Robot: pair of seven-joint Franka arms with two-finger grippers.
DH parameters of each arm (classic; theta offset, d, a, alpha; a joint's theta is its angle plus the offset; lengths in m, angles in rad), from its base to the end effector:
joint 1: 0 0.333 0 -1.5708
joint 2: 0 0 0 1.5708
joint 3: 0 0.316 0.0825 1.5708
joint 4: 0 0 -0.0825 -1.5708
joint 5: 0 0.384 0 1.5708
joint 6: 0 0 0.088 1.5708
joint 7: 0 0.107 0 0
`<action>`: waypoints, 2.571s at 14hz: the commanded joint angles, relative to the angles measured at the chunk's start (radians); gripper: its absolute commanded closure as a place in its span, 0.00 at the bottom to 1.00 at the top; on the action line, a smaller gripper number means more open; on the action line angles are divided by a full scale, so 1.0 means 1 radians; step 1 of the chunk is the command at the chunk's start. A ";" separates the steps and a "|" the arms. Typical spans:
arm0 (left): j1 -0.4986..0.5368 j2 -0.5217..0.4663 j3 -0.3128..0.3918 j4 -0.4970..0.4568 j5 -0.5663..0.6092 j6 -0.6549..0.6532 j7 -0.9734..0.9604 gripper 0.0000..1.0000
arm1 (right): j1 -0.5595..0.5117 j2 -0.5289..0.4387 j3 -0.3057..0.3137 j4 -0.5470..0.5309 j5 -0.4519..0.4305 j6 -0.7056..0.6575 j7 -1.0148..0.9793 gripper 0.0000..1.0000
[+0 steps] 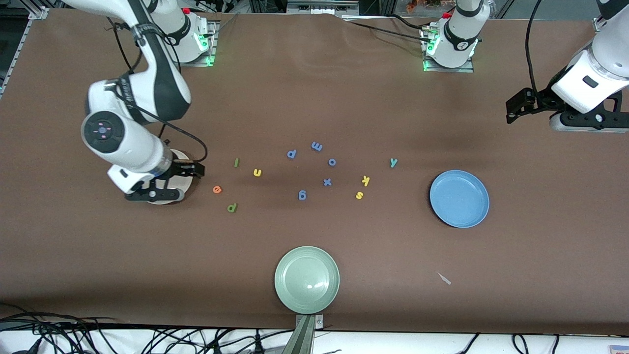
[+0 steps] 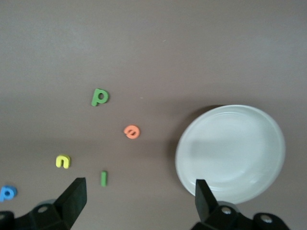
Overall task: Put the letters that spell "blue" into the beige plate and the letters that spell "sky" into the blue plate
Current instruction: 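Reach the right gripper to the green letter l and grasp it, then drop the green l into the cream plate with the right gripper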
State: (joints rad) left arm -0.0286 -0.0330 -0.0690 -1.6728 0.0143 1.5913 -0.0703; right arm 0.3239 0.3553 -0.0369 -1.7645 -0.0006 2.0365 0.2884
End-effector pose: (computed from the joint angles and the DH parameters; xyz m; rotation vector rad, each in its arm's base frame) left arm 0.5410 -0.0520 0.5962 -3.1198 0.0434 0.0734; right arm 0.6101 0.1819 0.3567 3.1029 0.0010 -0.1177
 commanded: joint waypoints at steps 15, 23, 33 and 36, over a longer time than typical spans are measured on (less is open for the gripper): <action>0.002 0.004 0.002 0.019 -0.011 -0.019 0.004 0.00 | 0.021 0.059 0.135 -0.444 0.016 0.571 0.265 0.05; 0.002 0.004 0.002 0.019 -0.011 -0.019 0.004 0.00 | 0.021 0.086 0.147 -0.444 0.014 0.594 0.270 0.52; 0.002 0.004 0.002 0.019 -0.011 -0.019 0.004 0.00 | 0.018 0.051 0.105 -0.290 0.013 0.339 0.195 1.00; 0.002 0.005 0.002 0.021 -0.013 -0.019 -0.005 0.00 | 0.015 0.053 0.017 -0.169 0.014 0.136 0.018 1.00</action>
State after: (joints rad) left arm -0.0284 -0.0329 -0.0690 -1.6725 0.0143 1.5912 -0.0703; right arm 0.3416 0.4095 0.0318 -2.0019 0.0007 2.2829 0.4283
